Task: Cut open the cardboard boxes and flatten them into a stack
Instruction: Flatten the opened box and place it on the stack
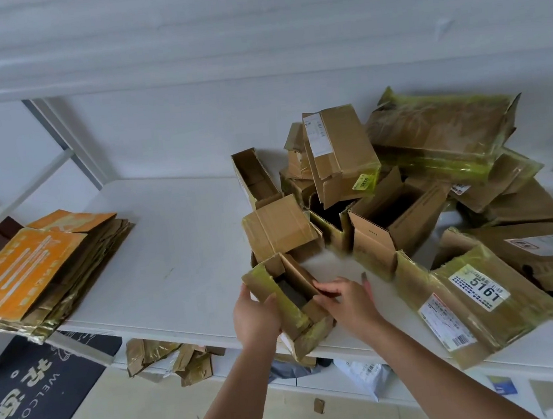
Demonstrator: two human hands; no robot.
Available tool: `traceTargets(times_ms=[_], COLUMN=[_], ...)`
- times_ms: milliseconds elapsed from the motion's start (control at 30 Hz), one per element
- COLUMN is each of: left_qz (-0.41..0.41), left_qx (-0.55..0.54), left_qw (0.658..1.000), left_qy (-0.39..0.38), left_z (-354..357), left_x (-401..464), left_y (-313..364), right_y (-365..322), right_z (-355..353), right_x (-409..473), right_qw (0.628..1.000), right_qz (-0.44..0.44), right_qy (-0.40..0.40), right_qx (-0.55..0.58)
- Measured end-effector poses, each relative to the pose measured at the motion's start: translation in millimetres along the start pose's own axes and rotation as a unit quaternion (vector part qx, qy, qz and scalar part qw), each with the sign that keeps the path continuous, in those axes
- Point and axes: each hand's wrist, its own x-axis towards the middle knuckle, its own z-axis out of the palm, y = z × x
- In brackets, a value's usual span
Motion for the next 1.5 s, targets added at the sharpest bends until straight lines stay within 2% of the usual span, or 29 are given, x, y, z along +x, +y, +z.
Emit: traceTargets(times_ms=[67,133,333,400,467,500,567,600,667,733,767,800,867,933,1000,1067,1133,1200,1267,1300,1367,1500], left_qz=[0.035,0.029,0.018,0.017,-0.01,-0.032,-0.057,-0.063,-0.106,-0.168,-0.185,-0.134,-0.036,0.033,0.102,0.166,0.158,0.071,-0.032,-0.058,-0.056,0.047], left_qx=[0.133,0.195,0.23,0.19,0.066,-0.016,-0.135,-0.188,-0.219,-0.184,-0.154,-0.108,-0.104,-0.133,-0.129,-0.103,-0.021,0.067,0.076,0.05,-0.014,-0.019], left_qw=[0.99,0.98,0.973,0.981,0.992,0.987,0.954,0.938,0.943,0.951,0.963,0.981,0.993,0.986,0.979,0.976,0.987,0.989,0.975,0.969,0.97,0.986], left_qy=[0.004,-0.013,-0.01,-0.04,-0.108,-0.157,-0.261,-0.284,-0.229,-0.181,-0.121,-0.09,-0.028,0.09,0.125,0.094,0.004,-0.109,-0.208,-0.236,-0.236,-0.159], left_z=[6,10,12,6,-7,-16,-36,-45,-53,-49,-48,-47,-46,-55,-66,-77,-86,-89,-90,-90,-89,-83], left_x=[-3,-4,1,1,4,5,1,1,6,1,-6,-3,-5,-4,-1,1,1,-2,-6,-9,-13,-16], left_y=[6,13,14,12,10,9,4,-1,-21,-40,-46,-57,-64,-54,-36,-17,0,6,7,6,4,3], right_y=[-3,-3,-2,0,-1,-1,-1,-1,-1,-3,-6,-7,-10,-13,-14,-18,-24,-31,-34,-34,-31,-31], right_z=[-1,-2,-5,-4,-4,-5,-5,-5,-4,-3,-2,-1,-1,-1,-2,-4,-7,-9,-7,-6,-4,-6], right_x=[-2,-2,0,1,1,1,0,-1,-2,-3,-4,-5,-6,-9,-11,-14,-14,-8,-2,0,2,2], right_qw=[1.0,1.0,0.999,0.999,0.999,0.999,0.999,0.999,1.0,1.0,1.0,1.0,0.999,0.997,0.995,0.992,0.987,0.981,0.969,0.964,0.957,0.937], right_qz=[-0.002,-0.008,-0.01,-0.005,-0.002,0.0,0.005,0.007,0.008,0.001,-0.003,-0.005,-0.021,-0.041,-0.073,-0.101,-0.131,-0.165,-0.21,-0.229,-0.259,-0.292], right_qy=[-0.006,-0.013,-0.019,-0.026,-0.022,-0.02,-0.014,-0.012,-0.013,-0.008,-0.003,-0.005,-0.015,-0.018,-0.001,0.024,0.047,0.068,0.09,0.092,0.102,0.186], right_qx=[0.011,0.017,0.036,0.036,0.035,0.037,0.041,0.037,0.023,0.001,-0.011,-0.024,-0.038,-0.061,-0.075,-0.077,-0.075,-0.075,-0.091,-0.095,-0.083,-0.055])
